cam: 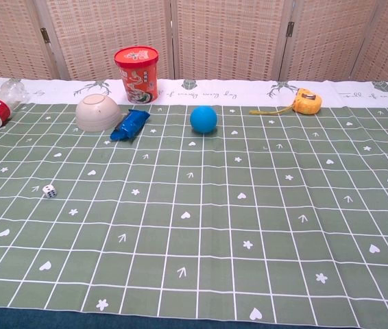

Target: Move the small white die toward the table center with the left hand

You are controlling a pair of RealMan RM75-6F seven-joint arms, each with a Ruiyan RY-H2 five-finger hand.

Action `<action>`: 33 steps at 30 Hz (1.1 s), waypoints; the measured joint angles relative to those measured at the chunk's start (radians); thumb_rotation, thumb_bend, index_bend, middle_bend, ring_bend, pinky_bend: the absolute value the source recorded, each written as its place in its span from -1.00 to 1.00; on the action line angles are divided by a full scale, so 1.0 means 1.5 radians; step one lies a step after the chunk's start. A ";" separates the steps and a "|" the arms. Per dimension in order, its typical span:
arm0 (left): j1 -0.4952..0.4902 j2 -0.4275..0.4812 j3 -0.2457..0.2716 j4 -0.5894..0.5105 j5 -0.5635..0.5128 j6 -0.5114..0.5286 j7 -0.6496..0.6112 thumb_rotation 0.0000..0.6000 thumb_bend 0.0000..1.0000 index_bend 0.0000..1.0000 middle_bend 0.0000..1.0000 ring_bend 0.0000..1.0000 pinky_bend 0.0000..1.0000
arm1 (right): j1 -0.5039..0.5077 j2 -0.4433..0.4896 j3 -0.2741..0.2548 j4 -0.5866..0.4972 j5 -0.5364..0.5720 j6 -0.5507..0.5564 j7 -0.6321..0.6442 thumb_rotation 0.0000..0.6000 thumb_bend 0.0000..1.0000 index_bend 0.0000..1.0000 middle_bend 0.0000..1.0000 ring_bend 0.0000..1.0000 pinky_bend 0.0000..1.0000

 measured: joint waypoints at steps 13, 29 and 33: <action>-0.014 -0.003 -0.012 0.008 0.018 -0.037 -0.001 1.00 -0.20 -0.44 -0.03 -0.19 0.00 | -0.002 0.003 0.001 -0.005 0.000 0.006 -0.005 1.00 -0.52 -0.61 -0.48 -0.61 -0.59; -0.143 -0.078 -0.057 0.073 -0.012 -0.222 0.045 1.00 -0.37 -0.18 0.70 0.42 0.66 | 0.001 0.003 0.003 -0.002 0.005 0.000 -0.005 1.00 -0.52 -0.61 -0.48 -0.61 -0.59; -0.175 -0.116 -0.067 0.100 -0.042 -0.266 0.066 1.00 -0.37 -0.17 0.73 0.46 0.70 | -0.001 0.003 0.003 0.000 0.009 0.001 -0.003 1.00 -0.52 -0.61 -0.48 -0.61 -0.59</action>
